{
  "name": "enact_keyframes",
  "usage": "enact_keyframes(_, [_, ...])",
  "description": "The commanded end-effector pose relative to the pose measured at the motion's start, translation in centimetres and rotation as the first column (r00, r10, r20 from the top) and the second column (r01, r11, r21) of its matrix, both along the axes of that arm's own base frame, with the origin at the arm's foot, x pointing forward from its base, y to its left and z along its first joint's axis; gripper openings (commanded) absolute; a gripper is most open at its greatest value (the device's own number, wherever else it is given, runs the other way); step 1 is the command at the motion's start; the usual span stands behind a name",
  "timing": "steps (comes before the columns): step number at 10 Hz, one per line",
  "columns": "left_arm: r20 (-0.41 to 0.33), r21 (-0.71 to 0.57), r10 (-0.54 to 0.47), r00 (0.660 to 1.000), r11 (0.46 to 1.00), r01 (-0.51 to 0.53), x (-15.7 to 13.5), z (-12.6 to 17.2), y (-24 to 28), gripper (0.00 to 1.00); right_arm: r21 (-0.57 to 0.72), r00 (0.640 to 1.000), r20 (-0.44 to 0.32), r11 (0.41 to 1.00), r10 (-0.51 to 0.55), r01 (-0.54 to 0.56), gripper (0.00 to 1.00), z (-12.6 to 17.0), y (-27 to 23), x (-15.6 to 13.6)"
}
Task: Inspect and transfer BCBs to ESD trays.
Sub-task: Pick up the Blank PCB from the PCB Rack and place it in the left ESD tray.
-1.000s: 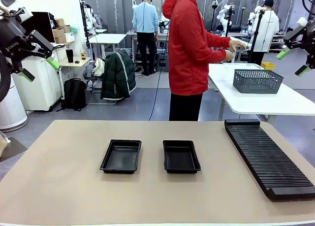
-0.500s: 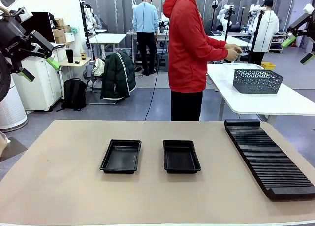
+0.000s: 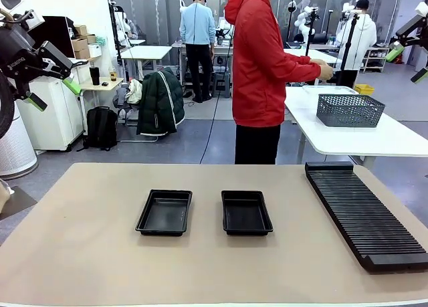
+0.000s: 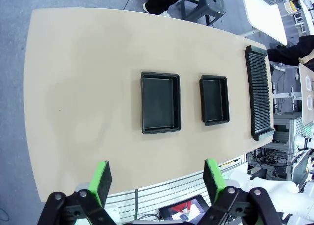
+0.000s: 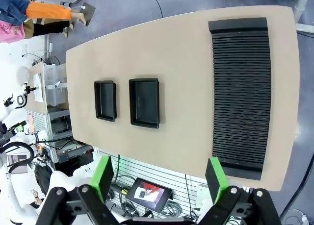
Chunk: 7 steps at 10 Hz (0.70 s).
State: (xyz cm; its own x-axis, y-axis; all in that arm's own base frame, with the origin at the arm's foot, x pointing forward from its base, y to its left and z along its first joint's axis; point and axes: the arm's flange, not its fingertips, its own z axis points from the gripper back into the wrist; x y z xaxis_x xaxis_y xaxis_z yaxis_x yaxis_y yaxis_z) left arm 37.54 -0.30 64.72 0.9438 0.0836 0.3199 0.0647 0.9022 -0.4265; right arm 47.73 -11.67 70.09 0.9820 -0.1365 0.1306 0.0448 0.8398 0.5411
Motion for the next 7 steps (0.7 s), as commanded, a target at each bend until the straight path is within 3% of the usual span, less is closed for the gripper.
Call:
enact_keyframes(1, [0.005,-0.002,0.006,1.000,1.000,-0.006,0.12,-0.38,0.07,1.00,0.030,1.000,0.007,0.999,-0.021,0.021,1.00,0.44,-0.37,0.36])
enact_keyframes(7, [0.005,-0.002,0.006,1.000,1.000,-0.006,0.12,-0.38,0.07,1.00,-0.001,1.000,0.000,1.000,-0.003,0.003,1.00,0.01,-0.14,0.09])
